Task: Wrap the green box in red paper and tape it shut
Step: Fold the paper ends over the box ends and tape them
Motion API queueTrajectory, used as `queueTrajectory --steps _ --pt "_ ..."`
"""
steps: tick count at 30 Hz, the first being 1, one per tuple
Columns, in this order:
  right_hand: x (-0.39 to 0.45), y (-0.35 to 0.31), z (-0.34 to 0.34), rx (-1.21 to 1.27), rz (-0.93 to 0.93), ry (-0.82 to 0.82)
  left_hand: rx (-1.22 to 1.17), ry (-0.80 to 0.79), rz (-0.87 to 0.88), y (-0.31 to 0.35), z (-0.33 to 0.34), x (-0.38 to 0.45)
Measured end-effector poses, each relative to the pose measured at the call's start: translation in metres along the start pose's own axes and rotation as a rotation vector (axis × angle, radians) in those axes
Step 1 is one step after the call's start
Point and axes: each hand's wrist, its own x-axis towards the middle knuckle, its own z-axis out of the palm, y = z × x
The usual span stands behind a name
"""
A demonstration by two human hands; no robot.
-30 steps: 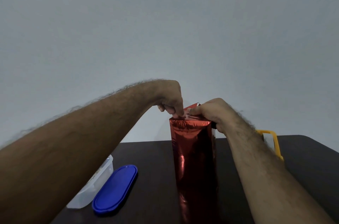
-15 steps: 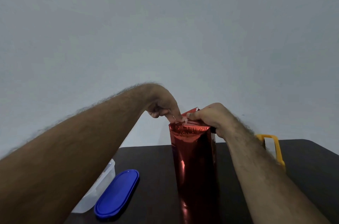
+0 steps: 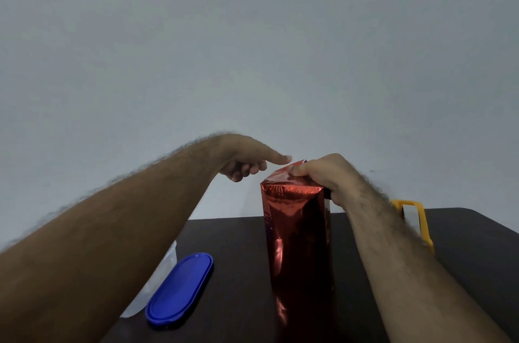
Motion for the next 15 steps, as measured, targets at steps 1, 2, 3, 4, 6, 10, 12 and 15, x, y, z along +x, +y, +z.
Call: queueTrajectory --steps 1,2,3,4,6,10,12,15 --pt "-0.001 0.001 0.001 0.004 0.006 0.002 -0.013 0.015 -0.001 0.0 0.005 0.003" --pt "-0.002 0.001 0.001 0.009 0.009 0.003 -0.022 0.023 -0.004 -0.002 0.008 0.005" --pt "-0.002 0.0 0.001 0.012 0.011 0.005 -0.033 0.023 -0.008 -0.005 0.01 0.007" --pt "-0.003 0.0 0.001 0.012 0.013 0.004 -0.048 0.015 -0.014 -0.008 0.01 0.009" --pt "-0.003 0.0 0.002 0.011 0.007 0.0 -0.08 -0.001 -0.027 -0.014 0.01 0.012" --pt "-0.004 0.0 0.002 0.037 -0.015 -0.006 -0.173 0.056 -0.023 -0.021 0.014 0.01" --pt "-0.008 0.0 -0.003 0.079 -0.011 -0.04 -0.247 0.177 0.071 -0.027 0.019 0.009" --pt "-0.014 -0.003 -0.012 0.13 -0.016 -0.101 -0.394 0.262 0.294 -0.035 0.032 0.001"
